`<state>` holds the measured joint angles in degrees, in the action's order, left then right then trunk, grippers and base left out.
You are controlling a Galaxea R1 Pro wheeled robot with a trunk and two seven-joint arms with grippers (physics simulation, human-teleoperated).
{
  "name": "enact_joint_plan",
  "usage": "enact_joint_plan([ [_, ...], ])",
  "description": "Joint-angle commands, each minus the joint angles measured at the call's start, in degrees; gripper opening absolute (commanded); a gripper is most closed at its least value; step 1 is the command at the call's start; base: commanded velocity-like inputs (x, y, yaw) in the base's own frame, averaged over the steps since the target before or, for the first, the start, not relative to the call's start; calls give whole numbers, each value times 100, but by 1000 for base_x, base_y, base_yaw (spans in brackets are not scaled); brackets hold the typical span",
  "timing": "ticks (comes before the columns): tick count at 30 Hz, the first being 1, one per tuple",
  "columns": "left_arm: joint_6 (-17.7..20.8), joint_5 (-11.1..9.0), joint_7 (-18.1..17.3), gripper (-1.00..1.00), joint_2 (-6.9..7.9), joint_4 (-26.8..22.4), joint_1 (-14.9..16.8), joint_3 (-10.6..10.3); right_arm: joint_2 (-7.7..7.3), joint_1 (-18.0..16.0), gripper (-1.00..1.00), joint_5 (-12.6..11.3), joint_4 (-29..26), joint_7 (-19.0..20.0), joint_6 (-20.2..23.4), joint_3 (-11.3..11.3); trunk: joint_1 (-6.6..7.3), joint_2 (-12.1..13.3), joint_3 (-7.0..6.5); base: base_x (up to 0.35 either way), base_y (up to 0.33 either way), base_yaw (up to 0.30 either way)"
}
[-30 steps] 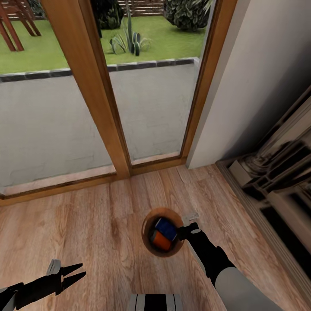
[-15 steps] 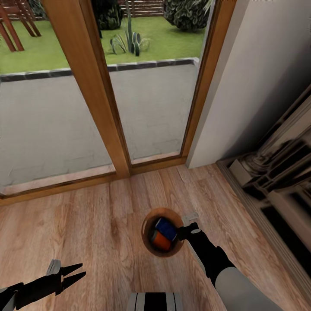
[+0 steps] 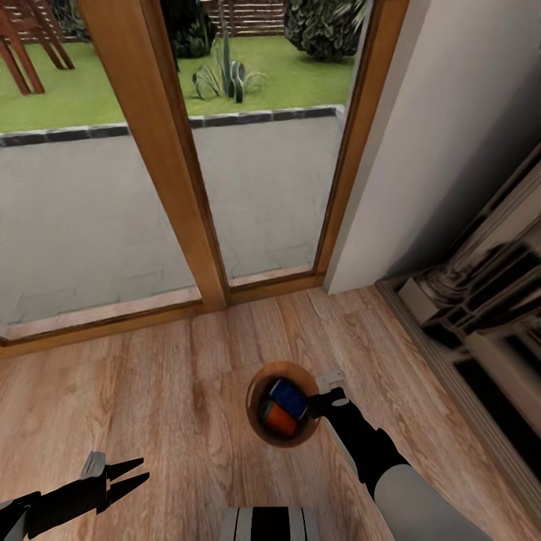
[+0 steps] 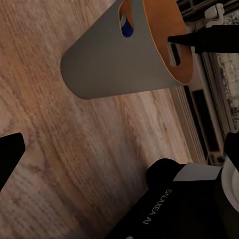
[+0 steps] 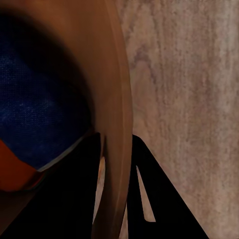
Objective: Put the three can of soda from the living room inside the tash can in the kitchen.
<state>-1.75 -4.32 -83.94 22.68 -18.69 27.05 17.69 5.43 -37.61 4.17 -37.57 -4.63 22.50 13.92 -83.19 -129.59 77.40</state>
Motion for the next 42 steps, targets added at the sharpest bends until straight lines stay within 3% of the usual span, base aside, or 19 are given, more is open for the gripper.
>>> enact_joint_plan([
  [1, 0, 1, 0, 100, -1, 1, 2, 0, 2, 0, -100, 39, -13, 30, 0, -12, -124, -41, 18, 0, 0, 0],
  [13, 0, 1, 0, 100, -1, 2, 2, 6, 2, 0, -100, 40, -13, 31, 0, -12, -168, -121, 54, 0, 0, 0],
  [14, 0, 1, 0, 100, -1, 3, 2, 7, 2, 0, 100, 40, -13, 32, 0, -12, -168, -121, 54, 0, 0, 0],
  [42, 0, 2, 0, 100, -1, 4, 2, 7, 2, 7, 100, 40, -13, 23, 0, -12, -168, -121, 54, 0, 0, 0],
])
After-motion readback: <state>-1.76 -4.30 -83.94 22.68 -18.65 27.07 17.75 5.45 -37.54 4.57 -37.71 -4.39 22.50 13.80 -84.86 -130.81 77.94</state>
